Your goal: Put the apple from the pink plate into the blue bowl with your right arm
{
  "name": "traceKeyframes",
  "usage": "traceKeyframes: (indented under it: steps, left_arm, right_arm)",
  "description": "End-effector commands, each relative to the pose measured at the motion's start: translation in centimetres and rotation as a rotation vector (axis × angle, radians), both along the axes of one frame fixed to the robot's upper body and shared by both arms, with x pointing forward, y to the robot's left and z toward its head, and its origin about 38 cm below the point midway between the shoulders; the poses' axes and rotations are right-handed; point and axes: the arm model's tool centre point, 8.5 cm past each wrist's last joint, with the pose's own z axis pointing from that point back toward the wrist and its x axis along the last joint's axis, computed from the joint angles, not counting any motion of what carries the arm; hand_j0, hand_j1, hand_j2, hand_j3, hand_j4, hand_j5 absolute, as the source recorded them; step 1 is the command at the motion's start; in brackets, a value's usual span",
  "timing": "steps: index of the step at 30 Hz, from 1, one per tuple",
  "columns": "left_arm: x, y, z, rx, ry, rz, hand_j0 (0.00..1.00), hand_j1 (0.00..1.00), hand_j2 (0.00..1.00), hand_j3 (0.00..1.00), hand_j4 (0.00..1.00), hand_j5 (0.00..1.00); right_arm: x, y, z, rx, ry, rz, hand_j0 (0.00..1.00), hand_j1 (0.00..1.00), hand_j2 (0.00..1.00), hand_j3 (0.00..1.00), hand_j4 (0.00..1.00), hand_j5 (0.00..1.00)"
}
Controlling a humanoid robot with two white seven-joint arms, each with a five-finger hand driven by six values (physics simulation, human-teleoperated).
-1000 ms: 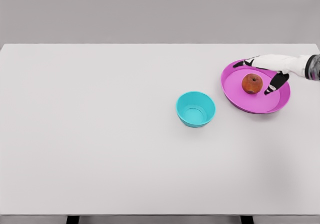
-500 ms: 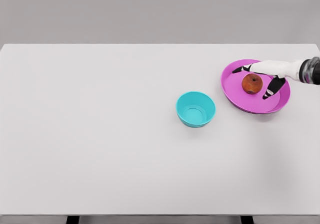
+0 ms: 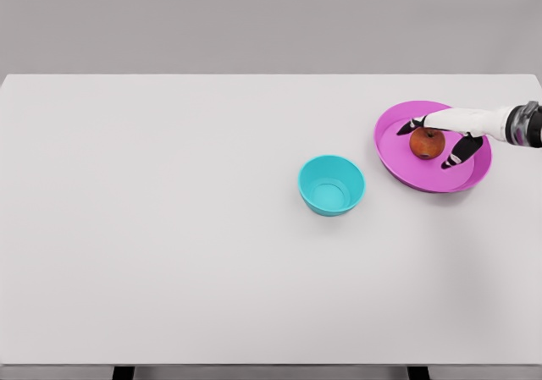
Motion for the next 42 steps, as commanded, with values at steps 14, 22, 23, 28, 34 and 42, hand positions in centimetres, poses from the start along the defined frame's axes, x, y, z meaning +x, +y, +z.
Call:
traceKeyframes:
  steps: [14, 22, 23, 28, 34, 42]
  left_arm:
    - [0.0, 0.0, 0.0, 0.0, 0.0, 0.0, 1.0, 1.0, 1.0, 1.0, 1.0, 1.0]
    - [0.0, 0.0, 0.0, 0.0, 0.0, 0.0, 1.0, 1.0, 1.0, 1.0, 1.0, 1.0]
    - [0.0, 0.0, 0.0, 0.0, 0.0, 0.0, 1.0, 1.0, 1.0, 1.0, 1.0, 1.0]
    - [0.0, 0.0, 0.0, 0.0, 0.0, 0.0, 1.0, 1.0, 1.0, 1.0, 1.0, 1.0]
    - [0.0, 0.0, 0.0, 0.0, 0.0, 0.0, 1.0, 1.0, 1.0, 1.0, 1.0, 1.0]
    - [0.0, 0.0, 0.0, 0.0, 0.0, 0.0, 1.0, 1.0, 1.0, 1.0, 1.0, 1.0]
  right_arm:
    - [0.2, -0.1, 0.5, 0.003, -0.009, -0.002, 0.56, 0.56, 0.56, 0.56, 0.56, 0.56]
    - [0.6, 0.7, 2.4, 0.006, -0.055, 0.034, 0.56, 0.56, 0.56, 0.56, 0.56, 0.56]
    - [0.5, 0.9, 2.6, 0.006, -0.06, 0.044, 0.56, 0.56, 0.56, 0.56, 0.56, 0.56]
    - [0.4, 2.2, 3.3, 0.008, -0.082, 0.09, 0.56, 0.56, 0.56, 0.56, 0.56, 0.56]
    - [0.2, 4.2, 5.2, 0.017, -0.131, 0.158, 0.56, 0.56, 0.56, 0.56, 0.56, 0.56]
    - [-1.4, 7.9, 7.0, 0.034, -0.194, 0.33, 0.56, 0.56, 0.56, 0.56, 0.56, 0.56]
